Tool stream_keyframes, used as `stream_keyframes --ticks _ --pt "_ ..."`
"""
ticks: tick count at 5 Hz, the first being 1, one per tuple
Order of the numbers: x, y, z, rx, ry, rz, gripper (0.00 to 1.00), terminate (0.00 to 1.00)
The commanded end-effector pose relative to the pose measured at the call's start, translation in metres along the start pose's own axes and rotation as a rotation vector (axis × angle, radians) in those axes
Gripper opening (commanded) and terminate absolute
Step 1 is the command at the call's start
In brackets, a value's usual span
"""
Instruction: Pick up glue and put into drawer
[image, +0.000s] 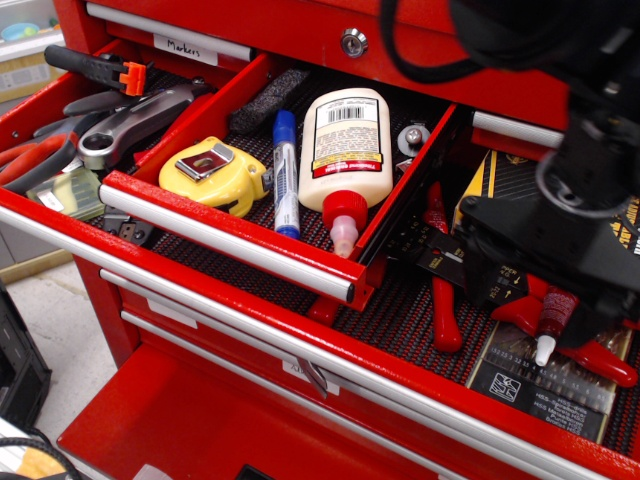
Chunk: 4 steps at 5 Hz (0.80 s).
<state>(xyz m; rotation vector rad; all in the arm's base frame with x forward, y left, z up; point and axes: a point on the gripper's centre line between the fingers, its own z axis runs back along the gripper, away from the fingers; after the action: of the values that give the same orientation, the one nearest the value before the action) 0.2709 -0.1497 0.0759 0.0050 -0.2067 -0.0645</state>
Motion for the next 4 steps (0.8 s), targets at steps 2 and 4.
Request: stream_keyframes --ticks 2,4 --pt "0.012 -0.023 -0.018 -0.056 -0.065 -0.013 1.0 0.0" --pt "0.01 -0.032 -0.015 -0.036 -0.05 0.018 0.0 0.0"
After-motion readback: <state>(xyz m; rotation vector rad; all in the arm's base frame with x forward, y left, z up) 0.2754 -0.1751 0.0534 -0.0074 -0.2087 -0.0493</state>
